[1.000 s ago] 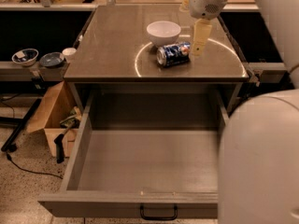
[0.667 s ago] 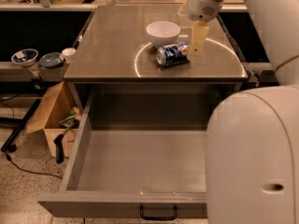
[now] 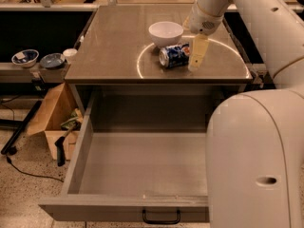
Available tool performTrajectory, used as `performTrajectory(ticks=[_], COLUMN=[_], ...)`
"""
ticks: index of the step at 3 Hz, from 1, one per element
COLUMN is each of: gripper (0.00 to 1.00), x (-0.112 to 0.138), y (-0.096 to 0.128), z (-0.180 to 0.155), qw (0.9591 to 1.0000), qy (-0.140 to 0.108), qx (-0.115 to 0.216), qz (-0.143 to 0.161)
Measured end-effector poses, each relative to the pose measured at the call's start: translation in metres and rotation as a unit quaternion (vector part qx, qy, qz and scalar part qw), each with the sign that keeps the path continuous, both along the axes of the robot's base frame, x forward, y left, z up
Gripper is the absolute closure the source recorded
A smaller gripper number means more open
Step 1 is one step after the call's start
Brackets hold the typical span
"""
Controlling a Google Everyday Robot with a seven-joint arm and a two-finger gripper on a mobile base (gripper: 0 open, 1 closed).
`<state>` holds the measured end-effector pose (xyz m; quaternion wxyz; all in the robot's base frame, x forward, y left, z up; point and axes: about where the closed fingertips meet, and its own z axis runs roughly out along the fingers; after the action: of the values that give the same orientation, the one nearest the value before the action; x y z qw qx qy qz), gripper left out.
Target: Place pepsi can into top drawer
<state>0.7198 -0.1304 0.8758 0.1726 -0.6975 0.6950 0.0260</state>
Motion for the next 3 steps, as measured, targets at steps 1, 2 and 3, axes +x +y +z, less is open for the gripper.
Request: performTrajectory(ticks=[1,2,3], gripper=[0.00,0.00,0.00], x=[-0.004,-0.007,-0.005], y=[-0.005,-0.006,-0.005], z=[-0.017,-0.035,-0.033], qw=[0.9998,0.9993,0.9994], qy=[0.017,0.032,0.026], qx=[0.002,0.005,0.005], qz=[-0.012,-0.020,-0.021])
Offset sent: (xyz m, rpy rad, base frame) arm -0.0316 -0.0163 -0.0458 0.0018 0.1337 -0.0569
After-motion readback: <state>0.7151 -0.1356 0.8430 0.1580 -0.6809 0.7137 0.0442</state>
